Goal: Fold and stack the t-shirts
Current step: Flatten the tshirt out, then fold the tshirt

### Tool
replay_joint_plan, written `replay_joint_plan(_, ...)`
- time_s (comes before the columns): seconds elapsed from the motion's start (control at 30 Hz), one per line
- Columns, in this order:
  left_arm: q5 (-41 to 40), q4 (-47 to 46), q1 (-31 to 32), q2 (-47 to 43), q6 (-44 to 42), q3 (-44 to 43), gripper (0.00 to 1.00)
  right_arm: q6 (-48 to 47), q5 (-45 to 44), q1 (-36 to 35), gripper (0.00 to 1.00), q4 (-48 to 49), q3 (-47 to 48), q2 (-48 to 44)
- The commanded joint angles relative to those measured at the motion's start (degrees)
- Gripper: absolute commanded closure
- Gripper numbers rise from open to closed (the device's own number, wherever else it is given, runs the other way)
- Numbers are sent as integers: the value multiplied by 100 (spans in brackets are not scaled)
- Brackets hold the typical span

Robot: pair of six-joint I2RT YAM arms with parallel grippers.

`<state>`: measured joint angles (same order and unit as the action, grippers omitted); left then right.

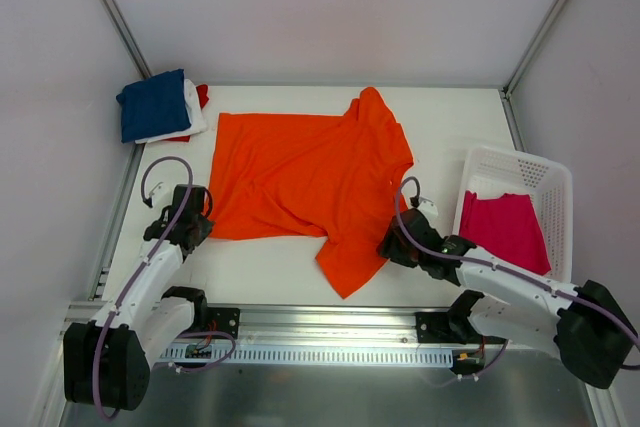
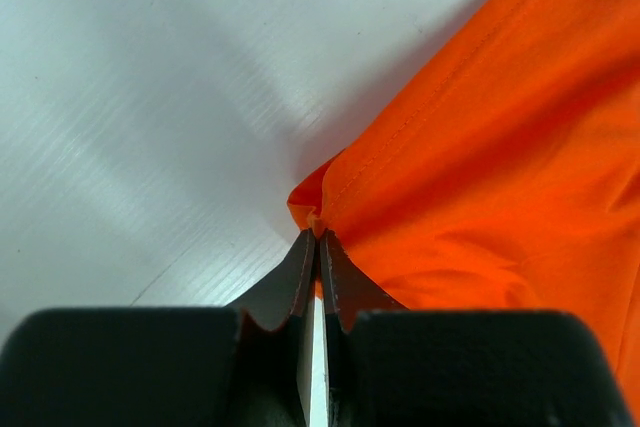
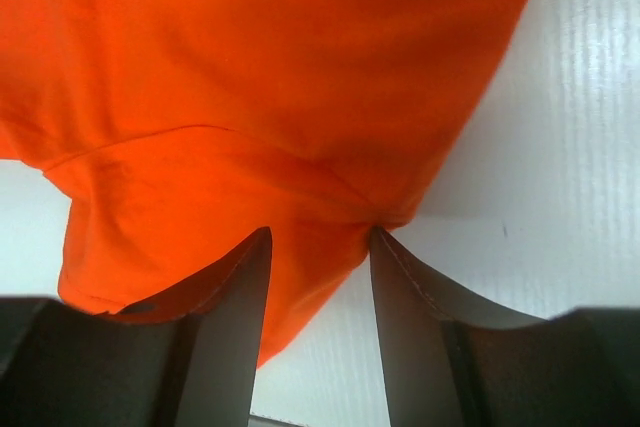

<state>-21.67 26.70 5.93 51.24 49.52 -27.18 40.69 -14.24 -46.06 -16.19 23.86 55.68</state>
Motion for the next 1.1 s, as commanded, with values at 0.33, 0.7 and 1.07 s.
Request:
replay_joint_plan(0.33, -241, 11, -5, -264, -21, 125, 100, 528, -325, -351, 56, 170, 357, 708)
replay_joint_plan(0.7, -241, -24, -5, -167, -3, 116, 100, 502, -1142, -351, 99, -1157, 365, -241)
replay_joint_plan(1.07, 40, -7, -5, -475, -82, 152, 100, 598, -1371, -351, 99, -1817, 251, -654)
